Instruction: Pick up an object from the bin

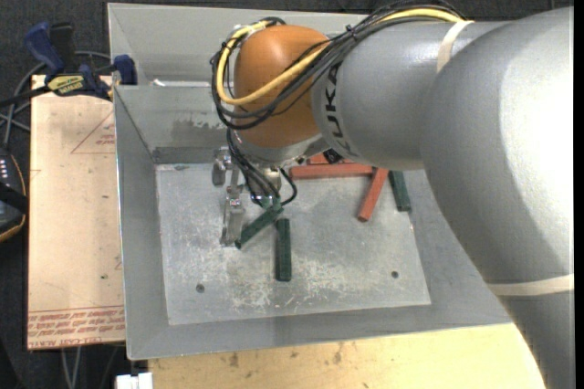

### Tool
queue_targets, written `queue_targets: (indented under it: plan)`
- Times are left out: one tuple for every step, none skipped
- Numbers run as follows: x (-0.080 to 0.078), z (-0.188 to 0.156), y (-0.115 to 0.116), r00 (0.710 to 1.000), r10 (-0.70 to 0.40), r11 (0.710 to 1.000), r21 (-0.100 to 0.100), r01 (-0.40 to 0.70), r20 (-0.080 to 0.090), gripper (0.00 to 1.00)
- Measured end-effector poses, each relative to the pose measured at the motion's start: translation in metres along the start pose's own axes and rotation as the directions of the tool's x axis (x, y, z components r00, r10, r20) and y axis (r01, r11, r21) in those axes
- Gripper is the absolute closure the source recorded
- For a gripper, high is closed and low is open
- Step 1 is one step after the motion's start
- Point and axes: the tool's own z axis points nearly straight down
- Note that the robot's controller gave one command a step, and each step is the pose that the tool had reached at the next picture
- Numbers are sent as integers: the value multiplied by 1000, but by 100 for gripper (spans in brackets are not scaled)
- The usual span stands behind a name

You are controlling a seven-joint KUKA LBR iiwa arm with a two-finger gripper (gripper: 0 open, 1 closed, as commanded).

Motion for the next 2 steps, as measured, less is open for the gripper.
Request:
queue_targets:
  plan:
    - [-16,57,-51,957,-288,957,2,288,4,0]
    - [-17,55,-49,957,-290,957,1,290,8,100]
